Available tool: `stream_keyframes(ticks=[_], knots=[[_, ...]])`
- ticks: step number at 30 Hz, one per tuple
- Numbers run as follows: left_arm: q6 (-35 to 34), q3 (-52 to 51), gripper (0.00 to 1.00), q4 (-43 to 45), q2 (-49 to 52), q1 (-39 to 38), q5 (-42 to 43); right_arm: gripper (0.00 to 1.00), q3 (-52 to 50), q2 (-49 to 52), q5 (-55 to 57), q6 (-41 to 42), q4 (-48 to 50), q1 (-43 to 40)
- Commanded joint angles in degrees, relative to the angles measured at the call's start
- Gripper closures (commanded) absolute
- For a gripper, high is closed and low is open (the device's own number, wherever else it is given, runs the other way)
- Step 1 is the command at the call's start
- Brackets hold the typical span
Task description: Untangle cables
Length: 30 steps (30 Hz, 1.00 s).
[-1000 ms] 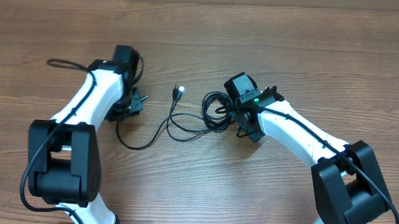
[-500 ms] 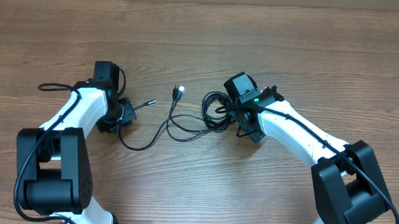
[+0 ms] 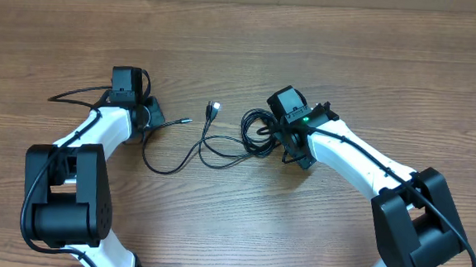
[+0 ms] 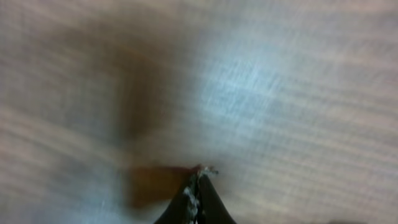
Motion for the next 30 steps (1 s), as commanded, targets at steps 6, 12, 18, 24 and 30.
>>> stream_keyframes(ticks=[6,12,18,24,30], knots=[[-2.10,8.72,0.95,-23.41,-6.84,-0.39,5.22,0.21,0.61,-0.85,0.52,-0.13,0.26,-0.07],[-2.23,7.56,0.91,-35.32,-6.62,-0.52,5.27,0.25,0.61,-0.85,0.33,-0.13,0.02,-0.07],[-2.36,-0.26,0.94,-36.57,-6.56,-3.02,5.42,0.24,0.61,-0.85,0.35,-0.13,0.02,-0.07],[-2.36,-6.10,0.95,-29.81,-6.56,-4.20,4.98,0.24,0.61,-0.85,0.35,-0.13,0.04,-0.07],[-2.36,-9.49,0.90,-16.33,-6.56,-4.17,2.86,0.24,0.61,-0.85,0.33,-0.13,0.00,-0.07]])
